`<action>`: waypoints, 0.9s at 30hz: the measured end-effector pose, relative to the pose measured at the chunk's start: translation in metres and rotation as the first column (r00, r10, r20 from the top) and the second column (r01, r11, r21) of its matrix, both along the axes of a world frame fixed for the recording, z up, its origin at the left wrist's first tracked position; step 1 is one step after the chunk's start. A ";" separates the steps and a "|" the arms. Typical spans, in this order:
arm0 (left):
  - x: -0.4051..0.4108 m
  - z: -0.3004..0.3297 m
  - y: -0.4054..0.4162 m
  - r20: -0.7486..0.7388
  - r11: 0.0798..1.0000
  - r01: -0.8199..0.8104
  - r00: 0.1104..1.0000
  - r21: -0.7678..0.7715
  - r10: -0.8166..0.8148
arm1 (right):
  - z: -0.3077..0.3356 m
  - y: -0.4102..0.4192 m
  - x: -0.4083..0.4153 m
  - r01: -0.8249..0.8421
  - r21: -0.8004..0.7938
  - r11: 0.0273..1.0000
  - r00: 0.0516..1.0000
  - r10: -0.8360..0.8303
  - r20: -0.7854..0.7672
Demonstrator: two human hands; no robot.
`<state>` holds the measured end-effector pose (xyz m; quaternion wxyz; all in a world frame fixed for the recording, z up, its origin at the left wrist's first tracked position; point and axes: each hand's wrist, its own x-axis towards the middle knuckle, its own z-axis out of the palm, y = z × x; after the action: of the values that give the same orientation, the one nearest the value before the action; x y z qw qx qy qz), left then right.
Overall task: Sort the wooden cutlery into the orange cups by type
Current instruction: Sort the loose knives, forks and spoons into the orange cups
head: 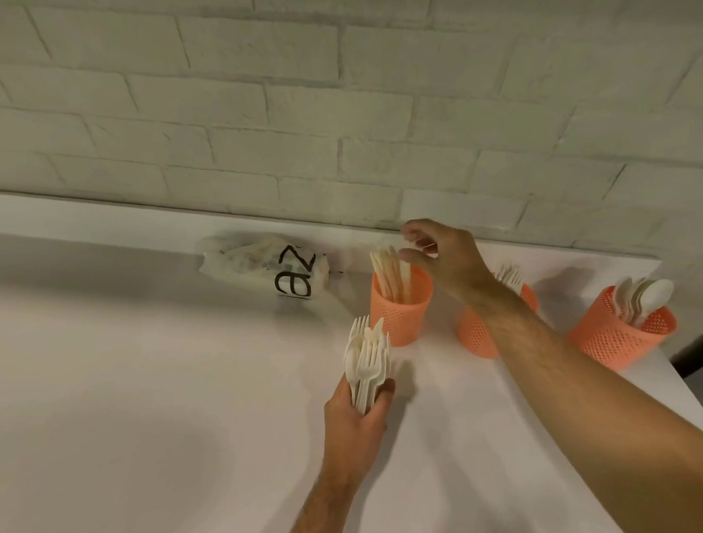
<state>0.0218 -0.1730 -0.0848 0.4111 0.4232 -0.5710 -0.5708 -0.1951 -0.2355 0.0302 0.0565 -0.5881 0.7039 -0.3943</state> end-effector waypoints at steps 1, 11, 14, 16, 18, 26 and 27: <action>0.000 0.000 -0.001 -0.002 1.000 0.006 1.000 0.010 -0.006 | -0.001 0.003 0.003 0.001 -0.008 1.000 0.998 -0.002 -0.056; 0.003 0.001 -0.002 -0.010 0.995 0.036 0.999 0.093 -0.035 | 0.023 0.057 0.059 -0.427 0.246 0.870 0.881 0.337 0.333; 0.004 0.001 -0.004 -0.001 0.995 0.043 0.999 0.092 -0.043 | 0.027 0.058 0.059 -0.422 0.248 0.872 0.889 0.343 0.303; 0.004 0.001 -0.005 0.005 0.994 0.062 0.998 0.091 -0.063 | 0.028 0.056 0.059 -0.418 0.299 0.858 0.906 0.369 0.209; 0.005 0.001 -0.005 0.015 0.994 0.068 0.997 0.091 -0.069 | 0.028 0.055 0.061 -0.431 0.349 0.832 0.902 0.398 0.166; 0.005 0.001 -0.005 0.028 0.996 0.067 0.997 0.054 -0.069 | 0.039 0.056 0.065 -0.464 0.482 0.743 0.883 0.431 0.187; 0.005 0.002 -0.005 0.022 0.996 0.072 0.997 0.051 -0.073 | 0.041 0.057 0.065 -0.465 0.501 0.730 0.881 0.436 0.183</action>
<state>0.0270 -0.1783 -0.0832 0.3724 0.4193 -0.5765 -0.5943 -0.1300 -0.1787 0.0713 0.3293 -0.6913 0.6192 -0.1740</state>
